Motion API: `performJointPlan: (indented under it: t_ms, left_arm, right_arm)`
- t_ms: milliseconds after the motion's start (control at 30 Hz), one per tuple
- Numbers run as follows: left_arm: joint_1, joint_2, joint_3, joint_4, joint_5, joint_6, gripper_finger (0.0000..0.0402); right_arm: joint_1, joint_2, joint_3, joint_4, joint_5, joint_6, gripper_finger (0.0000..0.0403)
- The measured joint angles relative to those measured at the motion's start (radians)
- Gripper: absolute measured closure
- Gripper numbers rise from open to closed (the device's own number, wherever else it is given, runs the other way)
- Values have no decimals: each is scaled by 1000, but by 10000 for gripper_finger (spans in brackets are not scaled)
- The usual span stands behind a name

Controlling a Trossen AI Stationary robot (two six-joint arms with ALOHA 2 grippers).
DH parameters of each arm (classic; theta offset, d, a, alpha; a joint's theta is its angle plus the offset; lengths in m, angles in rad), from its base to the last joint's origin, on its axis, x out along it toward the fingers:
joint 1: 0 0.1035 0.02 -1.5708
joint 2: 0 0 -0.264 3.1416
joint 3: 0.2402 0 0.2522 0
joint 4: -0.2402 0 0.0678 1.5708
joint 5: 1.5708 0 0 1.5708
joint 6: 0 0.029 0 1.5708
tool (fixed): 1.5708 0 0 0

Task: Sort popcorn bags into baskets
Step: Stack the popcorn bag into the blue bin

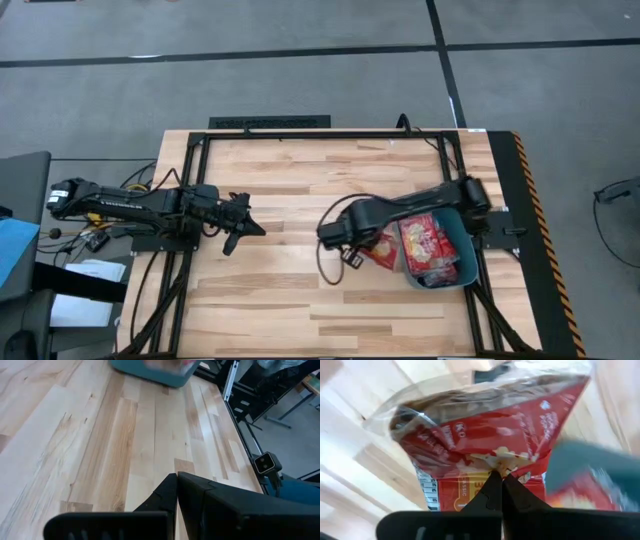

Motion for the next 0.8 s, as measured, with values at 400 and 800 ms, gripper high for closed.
performJointPlan:
  t_ms: [400,800]
  left_arm:
    - [0,0,0,3,0,6,401]
    - [0,0,0,8,-53,10,402]
  right_arm:
    - [98,-392,-246,-6,96,596,398]
    - [231,-641,-593,-5,26,1090,397]
